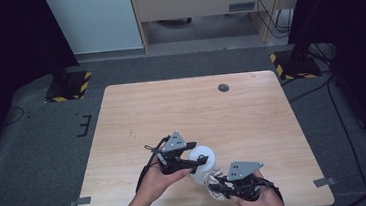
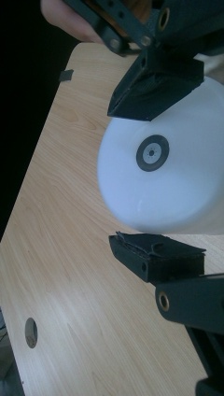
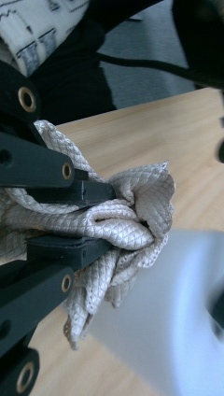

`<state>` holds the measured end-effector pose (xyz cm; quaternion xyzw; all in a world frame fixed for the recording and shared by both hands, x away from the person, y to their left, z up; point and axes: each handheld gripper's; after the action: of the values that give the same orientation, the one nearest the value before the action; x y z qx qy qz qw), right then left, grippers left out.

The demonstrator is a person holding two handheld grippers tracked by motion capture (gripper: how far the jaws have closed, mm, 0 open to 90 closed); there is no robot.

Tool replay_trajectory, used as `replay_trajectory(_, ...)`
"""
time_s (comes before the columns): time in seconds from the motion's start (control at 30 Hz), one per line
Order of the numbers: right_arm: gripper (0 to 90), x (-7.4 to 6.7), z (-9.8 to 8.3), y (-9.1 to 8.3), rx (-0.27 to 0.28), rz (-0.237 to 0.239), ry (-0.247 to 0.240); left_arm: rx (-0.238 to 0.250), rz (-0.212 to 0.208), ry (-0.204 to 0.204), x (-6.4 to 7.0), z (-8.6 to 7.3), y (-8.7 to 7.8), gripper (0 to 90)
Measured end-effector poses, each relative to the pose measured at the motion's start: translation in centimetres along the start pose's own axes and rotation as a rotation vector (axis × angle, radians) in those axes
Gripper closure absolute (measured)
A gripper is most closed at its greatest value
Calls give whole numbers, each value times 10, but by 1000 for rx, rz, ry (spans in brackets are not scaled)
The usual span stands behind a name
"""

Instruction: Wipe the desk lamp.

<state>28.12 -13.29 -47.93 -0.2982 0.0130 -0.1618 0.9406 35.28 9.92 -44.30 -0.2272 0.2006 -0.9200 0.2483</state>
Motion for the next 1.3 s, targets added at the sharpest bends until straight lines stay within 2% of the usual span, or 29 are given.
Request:
replay_trajectory(0.17, 770, -1, -9, 21, -76, 33, -13, -2, -1, -2, 0, 0, 0, 316)
replay_trajectory(0.27, 771, -1, -12, 27, -102, 41, -16, -3, -1, -2, 0, 0, 0, 316)
replay_trajectory(0.43, 772, 3, -18, 25, -120, 40, -11, -3, 0, -3, 0, 0, 0, 316)
replay_trajectory(0.63, 773, 14, -26, 13, -121, 5, 29, -3, 0, -4, -1, 0, 0, 315)
replay_trajectory(0.77, 773, 21, -27, 1, -82, -36, 52, -6, 0, -4, -1, 1, 0, 316)
replay_trajectory(0.9, 772, 24, -18, -14, 7, -65, 67, -7, 0, -9, 0, 1, 0, 316)
replay_trajectory(1.03, 773, 17, -5, -22, 61, -59, 42, -9, 0, -9, -1, 1, 1, 316)
replay_trajectory(1.13, 773, 9, 5, -21, 85, -40, 15, -10, 1, -9, 0, 2, 1, 315)
replay_trajectory(1.3, 773, 2, 12, -11, 76, -21, -17, -13, 2, -10, 0, 2, 1, 315)
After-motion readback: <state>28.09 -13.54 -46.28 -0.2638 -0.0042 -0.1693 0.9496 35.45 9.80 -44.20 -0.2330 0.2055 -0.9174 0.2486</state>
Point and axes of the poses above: each handheld gripper's, and its own axes: y roughly forward along the jaws, z roughly out of its top, x roughly to its right, and after that the axes turned 12 degrees about -y, right-handed
